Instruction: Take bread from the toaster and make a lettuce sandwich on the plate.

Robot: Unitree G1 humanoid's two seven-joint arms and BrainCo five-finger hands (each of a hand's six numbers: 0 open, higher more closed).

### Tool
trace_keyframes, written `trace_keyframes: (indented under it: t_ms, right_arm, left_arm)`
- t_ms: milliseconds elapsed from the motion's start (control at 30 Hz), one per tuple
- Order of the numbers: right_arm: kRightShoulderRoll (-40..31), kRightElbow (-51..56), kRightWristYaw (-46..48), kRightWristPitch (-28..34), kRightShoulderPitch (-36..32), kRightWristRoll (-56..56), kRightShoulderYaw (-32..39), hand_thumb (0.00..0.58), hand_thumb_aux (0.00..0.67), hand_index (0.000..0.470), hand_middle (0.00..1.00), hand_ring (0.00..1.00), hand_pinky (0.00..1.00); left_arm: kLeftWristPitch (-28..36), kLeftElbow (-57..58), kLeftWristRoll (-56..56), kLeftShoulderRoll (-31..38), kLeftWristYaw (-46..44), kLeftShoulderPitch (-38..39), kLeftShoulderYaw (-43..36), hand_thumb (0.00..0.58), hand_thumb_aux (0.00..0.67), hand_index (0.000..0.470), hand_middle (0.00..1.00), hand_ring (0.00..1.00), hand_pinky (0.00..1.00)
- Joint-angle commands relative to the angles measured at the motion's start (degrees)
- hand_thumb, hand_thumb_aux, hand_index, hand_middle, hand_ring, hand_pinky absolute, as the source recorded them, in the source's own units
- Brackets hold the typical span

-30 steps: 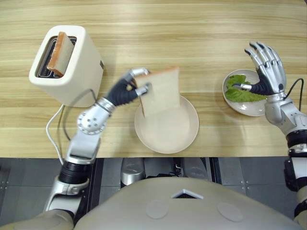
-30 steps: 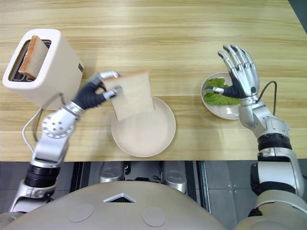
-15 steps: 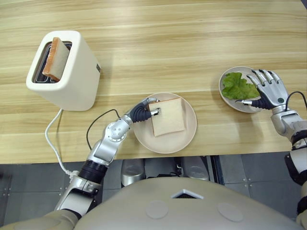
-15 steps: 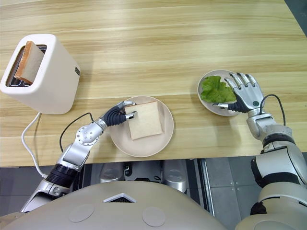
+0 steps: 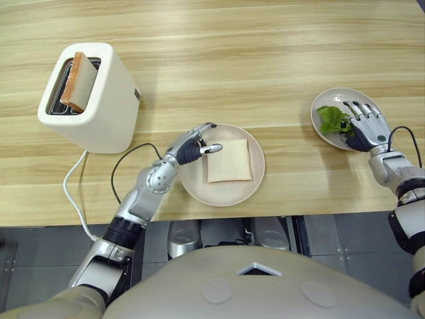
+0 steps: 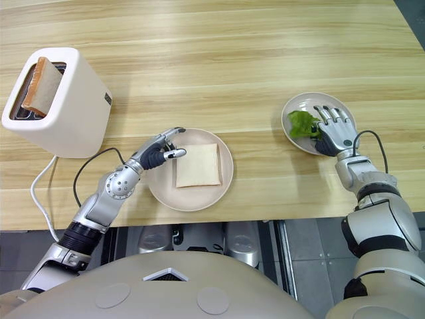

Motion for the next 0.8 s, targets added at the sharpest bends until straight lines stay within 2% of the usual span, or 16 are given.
trace_keyframes:
  t_ms: [33,100,133,167,300,467,633,800]
  right_arm:
    - [0.2,-0.4,-3.0,-1.5,-1.3,1.3,0.7,0.58,0.67,0.46,0.0,0.0,0.0]
    - [-0.5,-1.5,-6.6,-3.1,-2.5,1.6,0.5,0.58,0.67,0.46,0.0,0.0,0.0]
    - [-0.8,-2.0,-8.2,-4.0,-3.1,1.8,0.4,0.58,0.67,0.46,0.17,0.17,0.17]
    - [-1.0,-2.6,-9.6,-5.4,-3.7,2.2,0.1,0.58,0.67,0.46,1.0,1.0,1.0]
    - [-1.4,-7.2,-14.3,-12.1,-6.3,2.8,0.2,0.58,0.67,0.46,1.0,1.0,1.0]
    - [-0.7,-22.2,-18.6,-16.6,-6.1,-0.3,2.0,0.58,0.67,0.46,1.0,1.0,1.0]
    - [3.3,-35.9,-13.9,-18.4,-4.7,-1.9,3.5,0.58,0.67,0.46,1.0,1.0,1.0]
    - [10.2,-39.4,-10.1,-18.6,-5.9,-5.6,7.7,0.58,0.67,0.46,1.0,1.0,1.0]
  left_arm:
    - [-0.7,0.9,-0.6,-0.7,1.1,-1.0,1.4,0.0,0.0,0.0,0.0,0.0,0.0]
    - [-1.1,0.8,-0.8,-0.8,1.3,-1.3,1.8,0.0,0.0,0.0,0.0,0.0,0.0]
    - [-1.5,0.5,-1.1,-0.9,1.4,-1.4,2.1,0.0,0.0,0.0,0.0,0.0,0.0]
    - [-2.0,0.0,-1.3,-1.0,1.7,-1.6,2.5,0.0,0.0,0.0,0.0,0.0,0.0]
    - [-4.9,-5.0,-1.5,-0.8,4.4,-2.9,5.8,0.0,0.0,0.0,0.0,0.0,0.0]
    - [-6.0,-15.9,4.5,2.3,10.4,-5.2,13.9,0.0,0.0,0.0,0.0,0.0,0.0]
    - [-0.4,-19.2,16.3,7.7,14.4,-4.9,20.6,0.0,0.0,0.0,0.0,0.0,0.0]
    - [7.6,-13.3,24.3,11.2,17.6,-3.9,24.1,0.0,0.0,0.0,0.0,0.0,0.0]
